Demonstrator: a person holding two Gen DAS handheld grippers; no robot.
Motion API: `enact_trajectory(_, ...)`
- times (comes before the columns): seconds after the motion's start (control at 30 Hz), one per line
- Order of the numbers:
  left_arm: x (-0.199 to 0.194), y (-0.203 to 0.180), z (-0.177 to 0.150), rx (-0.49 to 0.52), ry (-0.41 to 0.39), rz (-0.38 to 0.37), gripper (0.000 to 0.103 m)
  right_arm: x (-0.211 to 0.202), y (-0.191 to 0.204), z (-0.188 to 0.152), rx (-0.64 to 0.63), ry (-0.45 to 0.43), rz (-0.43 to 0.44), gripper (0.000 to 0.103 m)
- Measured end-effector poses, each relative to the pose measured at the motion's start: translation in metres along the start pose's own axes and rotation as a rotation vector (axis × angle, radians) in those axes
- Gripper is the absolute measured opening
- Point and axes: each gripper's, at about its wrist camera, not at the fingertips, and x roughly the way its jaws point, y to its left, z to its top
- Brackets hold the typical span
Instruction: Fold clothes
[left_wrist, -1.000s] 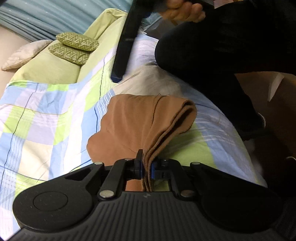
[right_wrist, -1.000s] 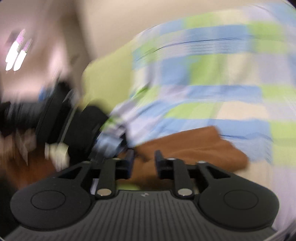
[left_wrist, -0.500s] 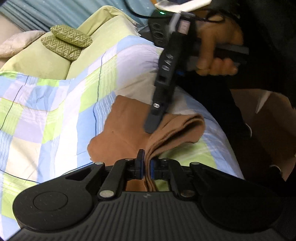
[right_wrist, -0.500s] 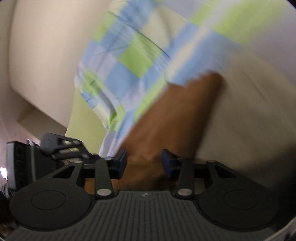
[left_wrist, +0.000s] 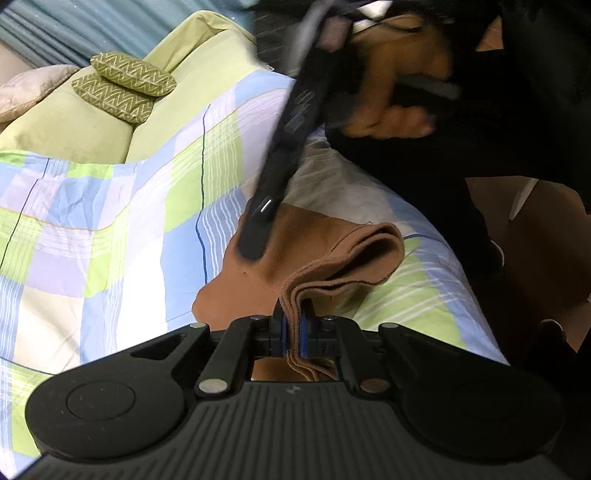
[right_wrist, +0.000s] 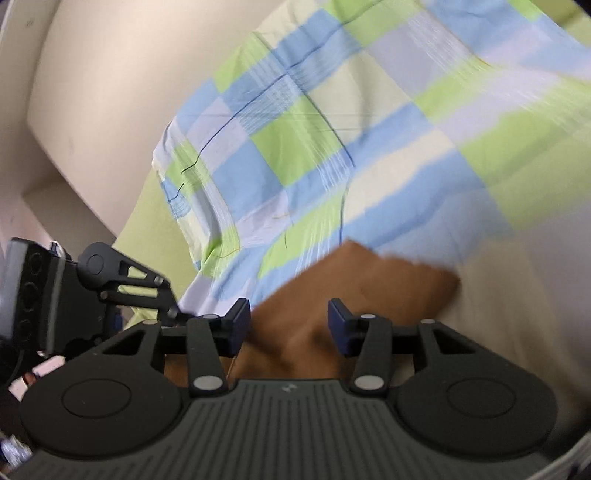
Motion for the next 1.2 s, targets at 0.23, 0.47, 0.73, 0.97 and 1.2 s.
enact_trajectory(0.23,-0.001,-0.016,-0.006,-0.015,-0.013,0.021,0.005,0.069,0.027,0.027,-0.472,0.227,0.045,0.042)
enact_trajectory(0.47,0.003,-0.023,-0.018,-0.06,-0.031,0.026,0.005,0.099,0.037,0.012,-0.712,0.386,0.054,0.042)
enact_trajectory(0.73,0.0,-0.01,-0.012,-0.07,-0.036,0.02,0.006,0.027,0.031,0.025,-0.59,0.176,0.158,0.042)
enact_trajectory(0.97,0.006,0.024,0.005,-0.076,-0.004,-0.049,0.006,-0.03,0.018,-0.026,-0.319,0.154,0.247,0.054)
enact_trajectory(1.2,0.017,0.061,0.012,-0.141,0.022,-0.13,0.006,-0.055,0.043,-0.048,-0.516,0.089,0.115,0.064)
